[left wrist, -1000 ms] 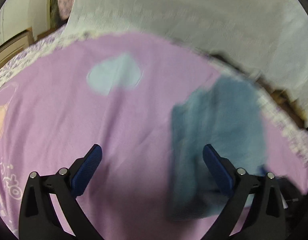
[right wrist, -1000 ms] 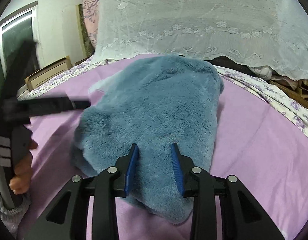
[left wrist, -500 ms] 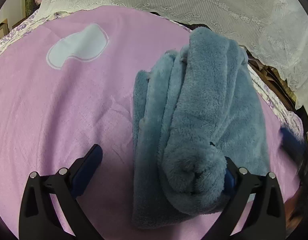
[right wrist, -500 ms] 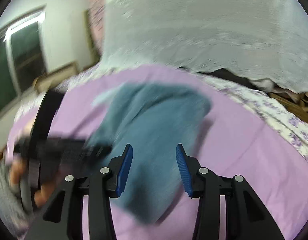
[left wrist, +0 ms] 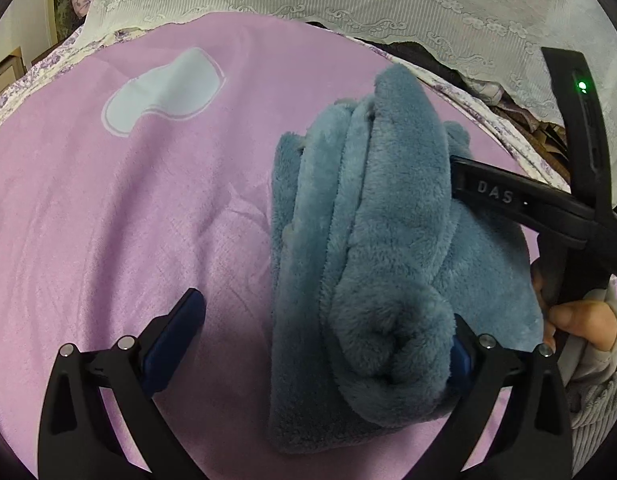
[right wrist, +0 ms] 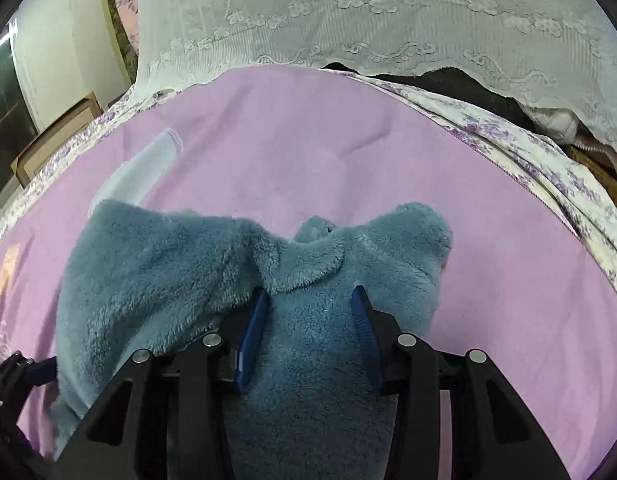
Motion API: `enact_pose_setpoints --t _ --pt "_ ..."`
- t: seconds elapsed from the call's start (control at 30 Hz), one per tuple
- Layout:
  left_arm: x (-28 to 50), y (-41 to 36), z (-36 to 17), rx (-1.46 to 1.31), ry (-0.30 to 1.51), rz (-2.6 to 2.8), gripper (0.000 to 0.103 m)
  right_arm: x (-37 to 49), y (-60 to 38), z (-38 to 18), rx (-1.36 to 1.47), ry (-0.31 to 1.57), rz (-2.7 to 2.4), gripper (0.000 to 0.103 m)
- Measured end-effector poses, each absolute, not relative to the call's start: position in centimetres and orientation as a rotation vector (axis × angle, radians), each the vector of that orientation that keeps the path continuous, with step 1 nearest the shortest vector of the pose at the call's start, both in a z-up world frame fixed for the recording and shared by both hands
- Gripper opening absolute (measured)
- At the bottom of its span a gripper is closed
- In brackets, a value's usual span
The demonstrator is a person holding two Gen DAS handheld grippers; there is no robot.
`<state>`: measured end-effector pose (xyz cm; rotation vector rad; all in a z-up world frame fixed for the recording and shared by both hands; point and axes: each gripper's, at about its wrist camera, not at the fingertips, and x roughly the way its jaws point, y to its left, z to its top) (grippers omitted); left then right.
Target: Fold small clothes
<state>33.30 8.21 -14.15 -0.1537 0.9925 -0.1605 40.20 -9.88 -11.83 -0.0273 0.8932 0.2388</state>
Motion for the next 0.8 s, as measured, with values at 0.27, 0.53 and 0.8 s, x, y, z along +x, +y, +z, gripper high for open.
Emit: enact_pose_setpoints --t 0.27,0.53,0.8 --pt "32.8 10.2 -12.7 -0.289 0.932 -0.222 0.099 34.2 -11.7 -7.8 0.073 0.699 0.250 0.045" --pt "33.3 9.6 -13.3 -0.241 0.971 -0.182 0.099 38.3 -5.9 -9.5 -0.057 0.894 0.317 0.049" --pt "33.1 9.3 -13.5 -0.227 0.965 -0.175 0.099 36.0 -8.6 -8.4 0.069 0.821 0.342 0.050"
